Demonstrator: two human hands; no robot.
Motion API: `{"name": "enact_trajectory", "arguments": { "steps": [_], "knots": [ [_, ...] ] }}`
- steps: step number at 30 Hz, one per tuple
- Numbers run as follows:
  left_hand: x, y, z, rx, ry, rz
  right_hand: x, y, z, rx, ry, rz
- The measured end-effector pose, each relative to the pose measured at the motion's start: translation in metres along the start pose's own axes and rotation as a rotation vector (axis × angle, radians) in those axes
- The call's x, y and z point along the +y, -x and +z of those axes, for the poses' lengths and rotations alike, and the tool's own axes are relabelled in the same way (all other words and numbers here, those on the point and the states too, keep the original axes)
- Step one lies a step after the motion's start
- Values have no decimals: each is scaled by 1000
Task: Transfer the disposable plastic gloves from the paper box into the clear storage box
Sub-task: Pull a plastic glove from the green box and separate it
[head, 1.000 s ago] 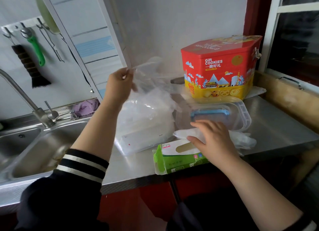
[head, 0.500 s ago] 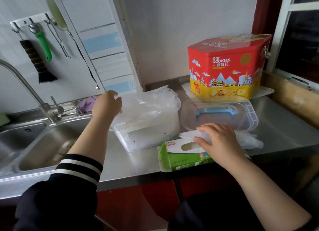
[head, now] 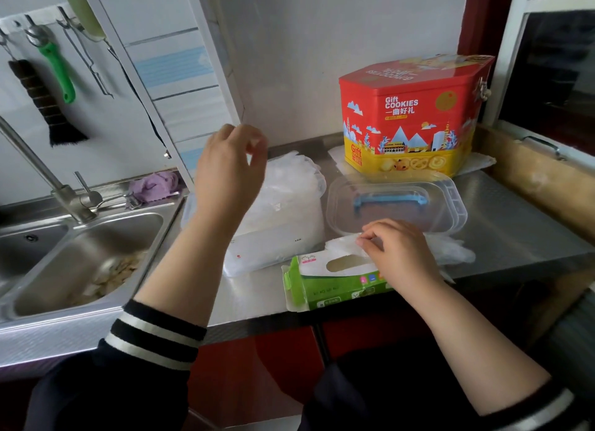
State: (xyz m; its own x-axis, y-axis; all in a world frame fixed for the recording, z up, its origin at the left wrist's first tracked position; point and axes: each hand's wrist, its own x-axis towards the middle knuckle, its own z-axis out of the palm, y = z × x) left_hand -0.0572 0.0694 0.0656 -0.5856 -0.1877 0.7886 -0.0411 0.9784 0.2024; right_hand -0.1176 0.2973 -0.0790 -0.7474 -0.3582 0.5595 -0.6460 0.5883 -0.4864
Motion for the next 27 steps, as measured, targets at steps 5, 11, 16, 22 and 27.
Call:
{"name": "enact_trajectory", "arguments": {
  "steps": [5,11,16,22,27],
  "knots": [
    [41,19,3,-22,228,24,-4,-4,-4,63,-138,117],
    [61,30,14,-271,434,-100,-12,-8,-12,238,-421,269],
    [74,22,16,-493,520,-158,-21,-10,-16,363,-592,274],
    [97,17,19,-957,678,-448,-24,-11,-20,478,-707,247],
    [96,19,34,-1001,797,-630,-19,-6,-21,486,-590,37]
  ]
}}
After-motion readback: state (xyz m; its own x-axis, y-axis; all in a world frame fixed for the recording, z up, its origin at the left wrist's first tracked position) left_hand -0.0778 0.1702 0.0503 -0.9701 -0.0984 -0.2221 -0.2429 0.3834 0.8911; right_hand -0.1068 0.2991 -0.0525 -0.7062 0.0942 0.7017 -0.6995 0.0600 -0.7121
